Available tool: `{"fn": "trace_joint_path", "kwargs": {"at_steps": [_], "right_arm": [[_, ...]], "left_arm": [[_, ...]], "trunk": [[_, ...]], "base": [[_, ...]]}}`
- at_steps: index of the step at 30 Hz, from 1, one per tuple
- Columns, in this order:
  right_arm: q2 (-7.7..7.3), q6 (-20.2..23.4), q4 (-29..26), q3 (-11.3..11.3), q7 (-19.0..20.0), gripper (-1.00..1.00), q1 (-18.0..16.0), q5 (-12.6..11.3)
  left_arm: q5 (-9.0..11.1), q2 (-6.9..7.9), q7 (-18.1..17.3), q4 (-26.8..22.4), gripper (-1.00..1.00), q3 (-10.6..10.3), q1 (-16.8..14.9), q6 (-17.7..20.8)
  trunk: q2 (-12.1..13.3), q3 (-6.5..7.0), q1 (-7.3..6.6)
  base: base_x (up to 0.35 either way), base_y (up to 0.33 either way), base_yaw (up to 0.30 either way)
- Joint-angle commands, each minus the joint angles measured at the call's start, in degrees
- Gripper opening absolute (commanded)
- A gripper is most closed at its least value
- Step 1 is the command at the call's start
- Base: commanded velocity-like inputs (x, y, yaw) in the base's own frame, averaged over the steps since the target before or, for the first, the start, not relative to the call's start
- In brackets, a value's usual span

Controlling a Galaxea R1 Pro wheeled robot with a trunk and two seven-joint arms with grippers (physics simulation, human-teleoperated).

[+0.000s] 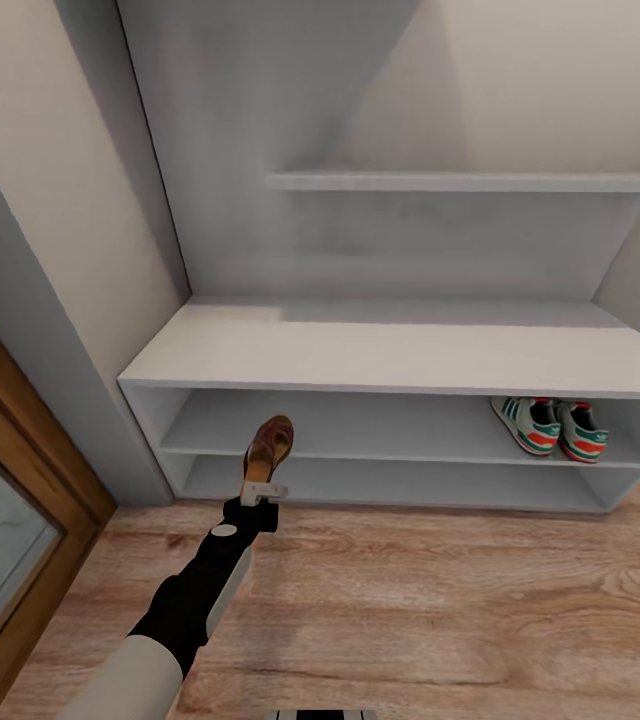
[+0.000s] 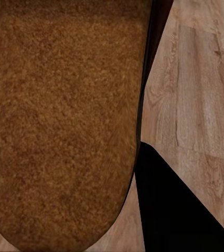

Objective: Pick up the two gym shoes and the two sandals from the corridor floor and place them onto the hallstand (shoe rack) in the corridor, making sure they are on the rack and not on the floor. Arrange them so the two gym shoes are next to each other and the two sandals are next to each other.

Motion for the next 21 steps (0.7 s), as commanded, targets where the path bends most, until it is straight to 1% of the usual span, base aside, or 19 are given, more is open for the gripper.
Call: {"fn": "trace_joint_path", "kwargs": {"at_steps": [1,21], "right_arm": [[-0.01,0.3,0.0,0.0,-0.1,-1.00,0.0,-0.1],[-0.10,0.3,-0.3,-0.1,-0.2,-1.00,0.0,0.0]], "left_arm": [[0.3,0.04,0.4,-0.1,-1.00,-0.2,0.0,0.3],[0.3,0.04,0.4,0.0,-1.00,-0.2,0.0,0.3]], "trunk": [[0.0,-0.05,-0.01],[0.0,-0.05,-0.01]], "base": [[0.013,0.000,0.000],[0.003,-0.001,0.000]]}}
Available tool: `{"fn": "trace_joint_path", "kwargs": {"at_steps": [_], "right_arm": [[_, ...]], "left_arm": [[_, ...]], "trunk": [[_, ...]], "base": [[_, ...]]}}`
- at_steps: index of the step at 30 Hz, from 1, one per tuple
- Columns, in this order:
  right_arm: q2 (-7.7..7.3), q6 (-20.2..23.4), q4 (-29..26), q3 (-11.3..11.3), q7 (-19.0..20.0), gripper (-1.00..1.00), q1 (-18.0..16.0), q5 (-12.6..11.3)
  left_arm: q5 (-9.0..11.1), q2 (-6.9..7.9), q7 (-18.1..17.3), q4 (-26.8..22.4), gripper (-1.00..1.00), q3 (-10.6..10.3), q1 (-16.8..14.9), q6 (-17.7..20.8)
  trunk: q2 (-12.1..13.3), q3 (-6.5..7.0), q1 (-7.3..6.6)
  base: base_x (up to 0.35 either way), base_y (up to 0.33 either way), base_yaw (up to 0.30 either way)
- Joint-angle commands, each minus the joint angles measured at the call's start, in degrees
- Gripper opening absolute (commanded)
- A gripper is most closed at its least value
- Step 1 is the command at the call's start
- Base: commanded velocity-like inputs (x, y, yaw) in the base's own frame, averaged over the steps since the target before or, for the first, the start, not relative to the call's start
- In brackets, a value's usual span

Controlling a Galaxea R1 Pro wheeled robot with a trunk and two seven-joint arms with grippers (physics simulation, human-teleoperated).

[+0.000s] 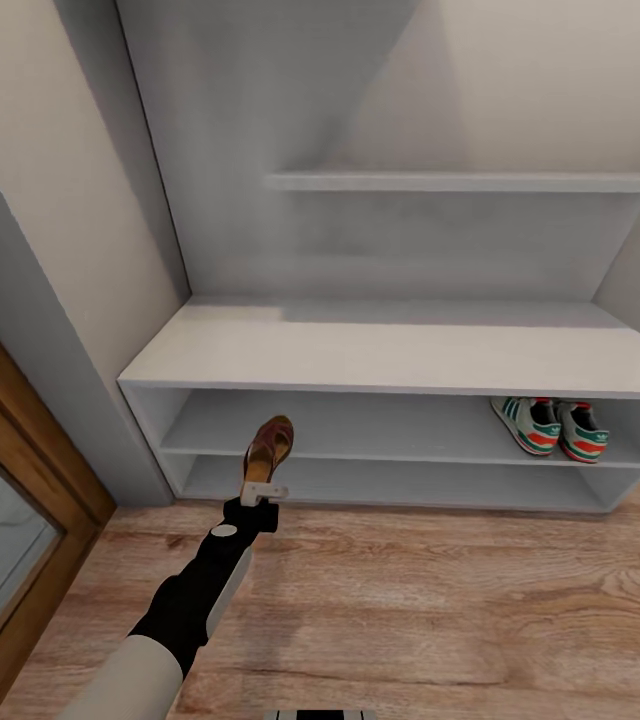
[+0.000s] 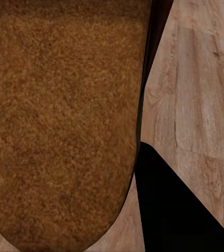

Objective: Pick up the two gym shoes and the two sandals from the corridor floor and place them onto the hallstand (shoe rack) in the corridor, making sure they are on the rack and not on the floor. Arrange them so the two gym shoes are next to each other and the two sandals are next to each other.

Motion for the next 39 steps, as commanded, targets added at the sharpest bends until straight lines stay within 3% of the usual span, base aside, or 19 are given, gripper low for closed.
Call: {"fn": "trace_joint_path", "kwargs": {"at_steps": [1,13,19,31,39], "right_arm": [[-0.01,0.3,0.0,0.0,-0.2,-1.00,0.0,-0.1],[-0.01,0.3,0.0,0.0,-0.2,-1.00,0.0,-0.1],[-0.01,0.3,0.0,0.0,-0.2,-1.00,0.0,-0.1],[-0.01,0.2,-0.1,0.0,-0.2,-1.00,0.0,0.0],[-0.01,0.2,-0.1,0.0,-0.3,-1.00,0.0,0.0]], "left_arm": [[0.3,0.04,0.4,-0.1,-1.00,-0.2,0.0,0.3],[0.3,0.04,0.3,-0.1,-1.00,-0.2,0.0,0.3],[0.3,0.04,0.3,0.0,-1.00,-0.2,0.0,0.3],[0.3,0.04,0.3,0.0,-1.00,-0.2,0.0,0.3],[0.3,0.04,0.3,0.0,-1.00,-0.2,0.0,0.3]], "trunk": [[0.0,-0.05,-0.01],[0.0,-0.05,-0.01],[0.0,-0.05,-0.01],[0.0,-0.05,-0.01],[0.0,-0.05,-0.01]], "base": [[0.071,-0.063,0.000],[0.172,-0.166,0.000],[0.043,-0.015,0.000],[0.301,0.000,0.000],[0.061,0.000,0.000]]}}
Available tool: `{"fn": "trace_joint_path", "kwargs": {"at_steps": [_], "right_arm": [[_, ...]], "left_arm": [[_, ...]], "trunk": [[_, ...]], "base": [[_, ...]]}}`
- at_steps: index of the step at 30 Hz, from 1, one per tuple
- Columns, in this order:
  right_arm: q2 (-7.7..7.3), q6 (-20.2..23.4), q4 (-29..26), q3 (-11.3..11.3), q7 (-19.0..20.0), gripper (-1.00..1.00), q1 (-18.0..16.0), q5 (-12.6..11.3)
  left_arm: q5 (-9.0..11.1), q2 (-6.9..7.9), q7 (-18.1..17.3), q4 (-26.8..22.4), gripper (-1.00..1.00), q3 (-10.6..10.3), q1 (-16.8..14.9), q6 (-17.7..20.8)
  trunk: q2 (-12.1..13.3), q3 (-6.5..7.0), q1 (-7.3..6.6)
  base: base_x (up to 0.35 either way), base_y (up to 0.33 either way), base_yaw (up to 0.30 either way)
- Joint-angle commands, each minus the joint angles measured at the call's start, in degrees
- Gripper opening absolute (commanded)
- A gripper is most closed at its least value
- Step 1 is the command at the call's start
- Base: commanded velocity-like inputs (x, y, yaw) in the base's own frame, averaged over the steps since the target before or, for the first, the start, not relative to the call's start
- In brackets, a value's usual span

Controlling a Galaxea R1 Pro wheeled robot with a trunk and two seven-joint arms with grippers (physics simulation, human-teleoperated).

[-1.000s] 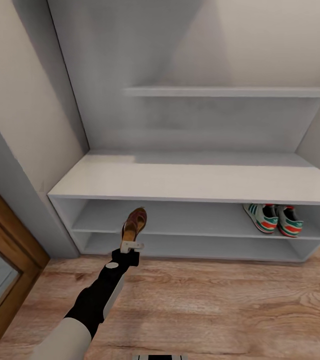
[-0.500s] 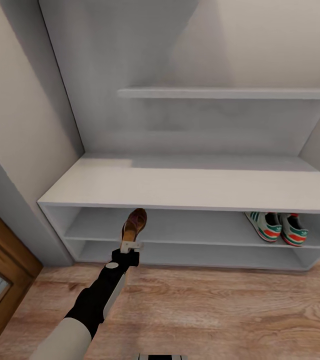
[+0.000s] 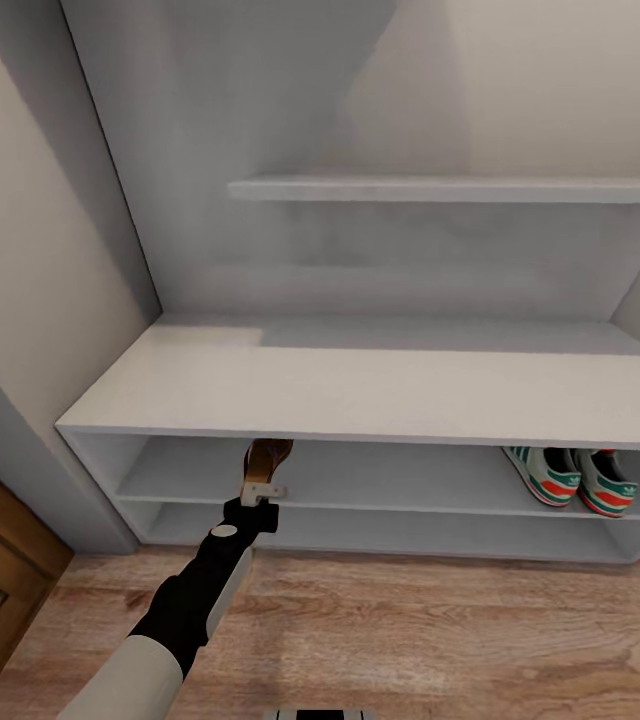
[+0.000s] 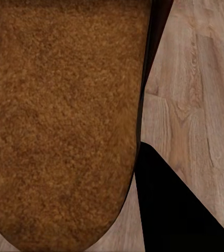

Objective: Pick up the two gym shoes and the two sandals from the corridor floor and place them onto the hallstand (shoe rack) in the corridor, making sure they are on the rack and not on the floor. Arrange them so the two gym shoes are next to each other and the two sandals are next to each other.

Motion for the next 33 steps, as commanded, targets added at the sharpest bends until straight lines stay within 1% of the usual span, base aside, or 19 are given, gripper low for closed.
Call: {"fn": "trace_joint_path", "kwargs": {"at_steps": [1,8,15,22,30,33], "right_arm": [[-0.01,0.3,0.0,0.0,-0.2,-1.00,0.0,-0.1],[-0.01,0.3,0.0,0.0,-0.2,-1.00,0.0,-0.1],[-0.01,0.3,0.0,0.0,-0.2,-1.00,0.0,-0.1],[-0.01,0.2,0.0,0.0,-0.2,-1.00,0.0,-0.1],[-0.01,0.2,0.0,0.0,-0.2,-1.00,0.0,-0.1],[-0.01,0.2,0.0,0.0,-0.2,-1.00,0.0,-0.1]], "left_arm": [[0.3,0.04,0.4,-0.1,-1.00,-0.2,0.0,0.3],[0.3,0.04,0.4,-0.1,-1.00,-0.2,0.0,0.3],[0.3,0.04,0.4,-0.1,-1.00,-0.2,0.0,0.3],[0.3,0.04,0.4,0.0,-1.00,-0.2,0.0,0.3],[0.3,0.04,0.4,-0.1,-1.00,-0.2,0.0,0.3],[0.3,0.04,0.4,-0.1,-1.00,-0.2,0.0,0.3]], "trunk": [[0.0,-0.05,-0.01],[0.0,-0.05,-0.01],[0.0,-0.05,-0.01],[0.0,-0.05,-0.01],[0.0,-0.05,-0.01],[0.0,-0.05,-0.01]], "base": [[0.007,0.000,0.000],[0.028,0.000,0.000],[0.239,0.000,0.000],[0.085,0.000,0.000],[0.278,0.000,0.000],[0.147,0.000,0.000]]}}
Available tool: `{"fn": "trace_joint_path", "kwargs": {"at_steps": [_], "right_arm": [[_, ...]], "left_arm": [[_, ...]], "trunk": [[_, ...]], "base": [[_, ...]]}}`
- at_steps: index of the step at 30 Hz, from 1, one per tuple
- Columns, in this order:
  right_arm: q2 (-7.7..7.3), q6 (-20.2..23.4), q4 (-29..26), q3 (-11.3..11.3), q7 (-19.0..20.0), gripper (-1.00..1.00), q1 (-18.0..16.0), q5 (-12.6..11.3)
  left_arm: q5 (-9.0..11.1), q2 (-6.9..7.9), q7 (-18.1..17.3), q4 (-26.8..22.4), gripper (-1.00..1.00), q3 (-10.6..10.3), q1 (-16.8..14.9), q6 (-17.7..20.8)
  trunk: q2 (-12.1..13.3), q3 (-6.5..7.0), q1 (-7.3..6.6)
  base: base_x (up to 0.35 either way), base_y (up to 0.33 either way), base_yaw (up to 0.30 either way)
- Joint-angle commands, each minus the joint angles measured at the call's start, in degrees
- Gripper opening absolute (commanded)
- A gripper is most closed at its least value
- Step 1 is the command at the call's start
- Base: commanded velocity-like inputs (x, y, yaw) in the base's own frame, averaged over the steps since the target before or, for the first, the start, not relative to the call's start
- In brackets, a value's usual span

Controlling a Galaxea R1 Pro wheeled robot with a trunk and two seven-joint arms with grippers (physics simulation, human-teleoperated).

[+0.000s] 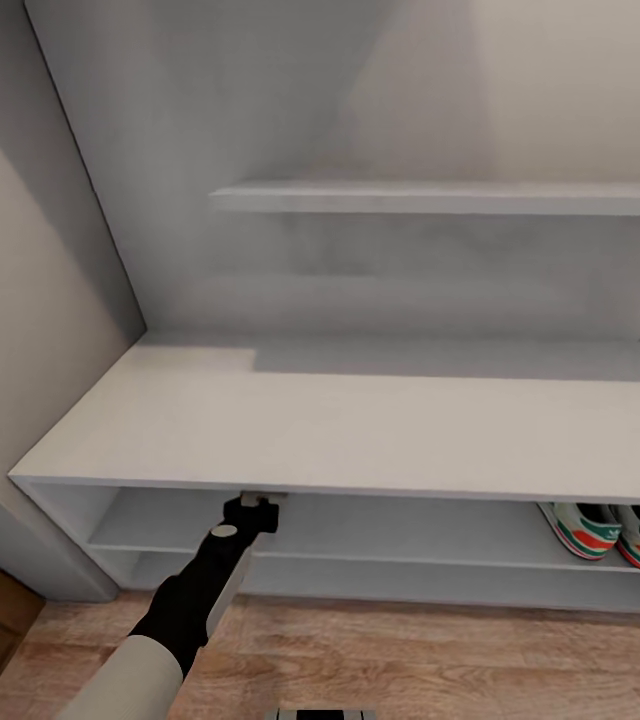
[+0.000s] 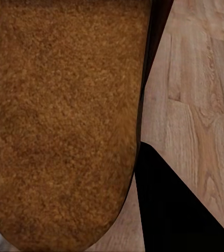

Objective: Pick up the two gym shoes and the two sandals from the corridor floor and place them onto the hallstand (shoe rack) in the corridor, making sure they are on the rack and not on the floor. Arrange them so the two gym shoes are next to each other and the two sandals are next to each other.

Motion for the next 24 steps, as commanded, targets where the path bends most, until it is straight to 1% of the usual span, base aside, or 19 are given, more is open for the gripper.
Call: {"fn": "trace_joint_path", "kwargs": {"at_steps": [1,24], "right_arm": [[-0.01,0.3,0.0,0.0,-0.2,-1.00,0.0,-0.1],[-0.01,0.3,0.0,0.0,-0.2,-1.00,0.0,-0.1]], "left_arm": [[0.3,0.04,0.4,-0.1,-1.00,-0.2,0.0,0.3],[0.3,0.04,0.3,0.0,-1.00,-0.2,0.0,0.3]], "trunk": [[0.0,-0.05,0.00],[0.0,-0.05,0.00]], "base": [[0.084,0.000,0.000],[0.007,0.000,0.000]]}}
